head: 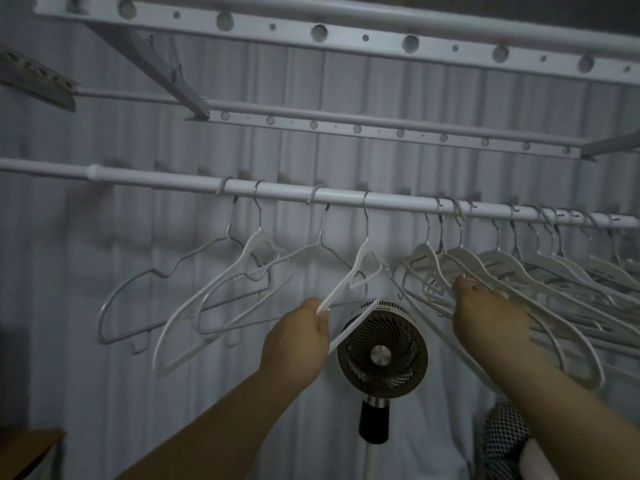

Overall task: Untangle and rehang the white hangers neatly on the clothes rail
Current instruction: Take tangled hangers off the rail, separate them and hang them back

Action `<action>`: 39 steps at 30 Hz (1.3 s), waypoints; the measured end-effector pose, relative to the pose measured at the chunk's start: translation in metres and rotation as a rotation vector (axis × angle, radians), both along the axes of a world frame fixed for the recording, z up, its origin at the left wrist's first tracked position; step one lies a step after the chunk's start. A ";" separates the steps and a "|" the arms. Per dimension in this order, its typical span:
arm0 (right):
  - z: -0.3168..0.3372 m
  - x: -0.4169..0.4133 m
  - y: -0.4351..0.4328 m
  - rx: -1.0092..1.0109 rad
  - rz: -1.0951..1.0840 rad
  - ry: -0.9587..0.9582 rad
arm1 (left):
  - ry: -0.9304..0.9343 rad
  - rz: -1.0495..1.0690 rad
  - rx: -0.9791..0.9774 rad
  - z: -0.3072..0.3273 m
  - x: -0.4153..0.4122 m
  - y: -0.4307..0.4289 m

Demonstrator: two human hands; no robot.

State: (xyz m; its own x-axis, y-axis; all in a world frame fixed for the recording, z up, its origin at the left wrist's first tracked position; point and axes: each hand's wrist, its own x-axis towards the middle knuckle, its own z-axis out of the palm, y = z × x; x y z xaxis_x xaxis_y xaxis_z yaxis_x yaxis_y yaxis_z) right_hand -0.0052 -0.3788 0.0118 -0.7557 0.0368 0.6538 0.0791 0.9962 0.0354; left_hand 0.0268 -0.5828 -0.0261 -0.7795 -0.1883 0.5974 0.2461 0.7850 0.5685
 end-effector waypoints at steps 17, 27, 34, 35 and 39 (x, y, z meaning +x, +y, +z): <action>0.000 0.001 0.014 0.040 0.157 -0.135 | 0.166 -0.013 0.267 0.008 0.014 0.019; -0.010 0.010 0.018 0.053 0.400 0.087 | 0.205 -0.015 0.397 -0.022 0.092 0.017; -0.012 0.023 0.003 -0.136 0.780 0.282 | 0.224 0.043 0.449 -0.043 0.152 0.000; -0.013 0.027 0.000 -0.152 0.817 0.277 | 0.225 0.060 0.430 -0.043 0.162 -0.005; -0.015 0.046 -0.014 -0.168 0.944 0.188 | 0.226 0.082 0.391 -0.036 0.204 -0.022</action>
